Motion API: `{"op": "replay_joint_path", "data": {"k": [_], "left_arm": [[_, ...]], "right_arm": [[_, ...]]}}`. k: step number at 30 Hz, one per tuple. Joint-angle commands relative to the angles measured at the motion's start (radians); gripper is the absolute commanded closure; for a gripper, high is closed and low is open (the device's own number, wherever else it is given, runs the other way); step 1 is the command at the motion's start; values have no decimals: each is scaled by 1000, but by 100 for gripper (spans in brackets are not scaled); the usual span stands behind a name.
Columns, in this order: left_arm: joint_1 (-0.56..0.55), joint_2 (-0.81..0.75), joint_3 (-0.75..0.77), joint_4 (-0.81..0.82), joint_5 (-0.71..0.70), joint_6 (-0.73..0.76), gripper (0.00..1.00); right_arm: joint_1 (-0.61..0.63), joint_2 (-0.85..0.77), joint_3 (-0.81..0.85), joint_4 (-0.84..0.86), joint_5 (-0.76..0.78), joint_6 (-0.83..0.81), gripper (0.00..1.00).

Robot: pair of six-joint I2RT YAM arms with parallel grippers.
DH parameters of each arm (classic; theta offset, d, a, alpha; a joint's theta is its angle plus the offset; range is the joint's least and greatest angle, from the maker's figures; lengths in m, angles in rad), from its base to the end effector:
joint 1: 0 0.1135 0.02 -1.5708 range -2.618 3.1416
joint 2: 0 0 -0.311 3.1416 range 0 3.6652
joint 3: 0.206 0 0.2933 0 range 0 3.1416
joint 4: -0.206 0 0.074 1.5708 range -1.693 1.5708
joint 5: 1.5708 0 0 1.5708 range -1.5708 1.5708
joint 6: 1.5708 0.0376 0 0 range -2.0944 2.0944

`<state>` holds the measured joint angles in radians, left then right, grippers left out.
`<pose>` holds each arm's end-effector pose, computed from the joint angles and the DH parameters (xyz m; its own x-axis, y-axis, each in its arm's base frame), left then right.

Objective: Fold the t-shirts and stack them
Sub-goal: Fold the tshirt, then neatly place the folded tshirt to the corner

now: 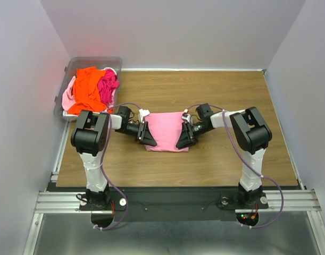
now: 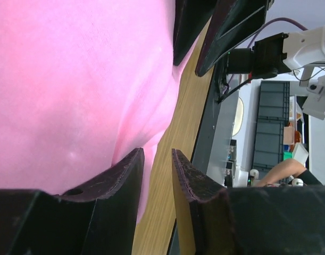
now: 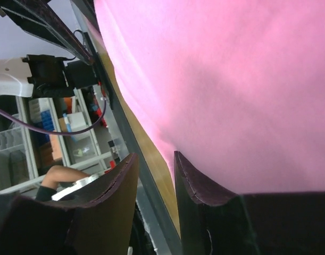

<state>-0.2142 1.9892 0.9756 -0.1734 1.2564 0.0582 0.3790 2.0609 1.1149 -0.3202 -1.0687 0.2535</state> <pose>0.3648 -0.1160 0.1063 -0.8805 0.2099 -0.4251 0.4657 0.2146 -0.8585 0.3693 0.1825 0.1023 -0.9639 -0.2539 -0.0806 -0.1865 0.4272 0.8847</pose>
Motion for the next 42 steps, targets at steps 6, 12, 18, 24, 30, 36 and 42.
{"op": "replay_joint_path", "data": {"k": [6,12,18,24,30,36,42], "left_arm": [[35,-174,41,-248,-172,307,58],[30,-271,164,-76,-203,160,58],[33,-103,273,151,-250,-35,58],[44,97,392,250,-376,-144,58],[47,177,440,239,-393,-201,59],[32,-73,437,187,-425,-92,49],[47,-401,422,88,-644,9,33]], "right_arm": [[-25,-238,0,-95,52,-126,60],[-25,-288,154,-50,128,-91,56],[-35,-38,404,-25,196,-91,57],[-89,163,519,-3,280,-102,59],[-124,257,583,-6,441,-126,61],[-138,167,645,-8,555,-177,47],[-65,-123,574,-25,663,-169,24]]}}
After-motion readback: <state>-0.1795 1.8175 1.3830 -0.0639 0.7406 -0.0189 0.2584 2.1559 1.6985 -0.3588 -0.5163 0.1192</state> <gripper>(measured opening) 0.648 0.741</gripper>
